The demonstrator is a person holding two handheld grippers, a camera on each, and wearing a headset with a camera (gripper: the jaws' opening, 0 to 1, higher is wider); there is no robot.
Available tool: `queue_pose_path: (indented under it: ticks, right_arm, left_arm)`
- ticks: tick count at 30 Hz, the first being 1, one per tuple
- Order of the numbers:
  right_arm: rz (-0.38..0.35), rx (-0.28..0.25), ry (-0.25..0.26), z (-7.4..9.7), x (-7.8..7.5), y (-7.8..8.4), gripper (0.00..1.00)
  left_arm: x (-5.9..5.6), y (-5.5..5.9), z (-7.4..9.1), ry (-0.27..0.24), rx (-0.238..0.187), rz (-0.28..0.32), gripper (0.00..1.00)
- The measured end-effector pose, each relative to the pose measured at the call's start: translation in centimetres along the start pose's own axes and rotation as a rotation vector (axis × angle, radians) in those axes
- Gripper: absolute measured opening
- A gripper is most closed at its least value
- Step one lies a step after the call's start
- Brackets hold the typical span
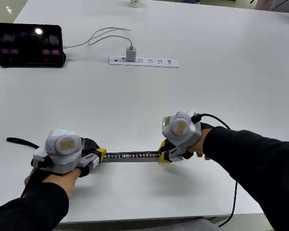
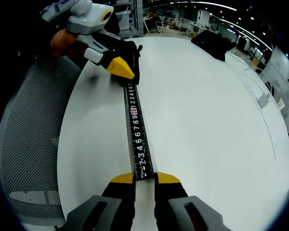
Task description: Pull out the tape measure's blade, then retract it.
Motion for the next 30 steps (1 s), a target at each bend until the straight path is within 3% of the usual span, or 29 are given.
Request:
queue_pose_path:
  ticks: [30]
  right_arm:
    - [0.019,-0.016,-0.002,-0.7,0.0,-1.3,0.11]
  left_arm:
    - [0.1,0.1,-0.4,0.001,0.004,0.002,0.63]
Point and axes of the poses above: the centre of the closed fingertips' face, and the gripper's own axes: z roughly backward along the fingers, x roughly to its left, y roughly out of its underside, the point moved 7 cm from there along z, roughly backward along the fingers, and after that the axes turned 5 degrees about -y, right-handed, at the moved point
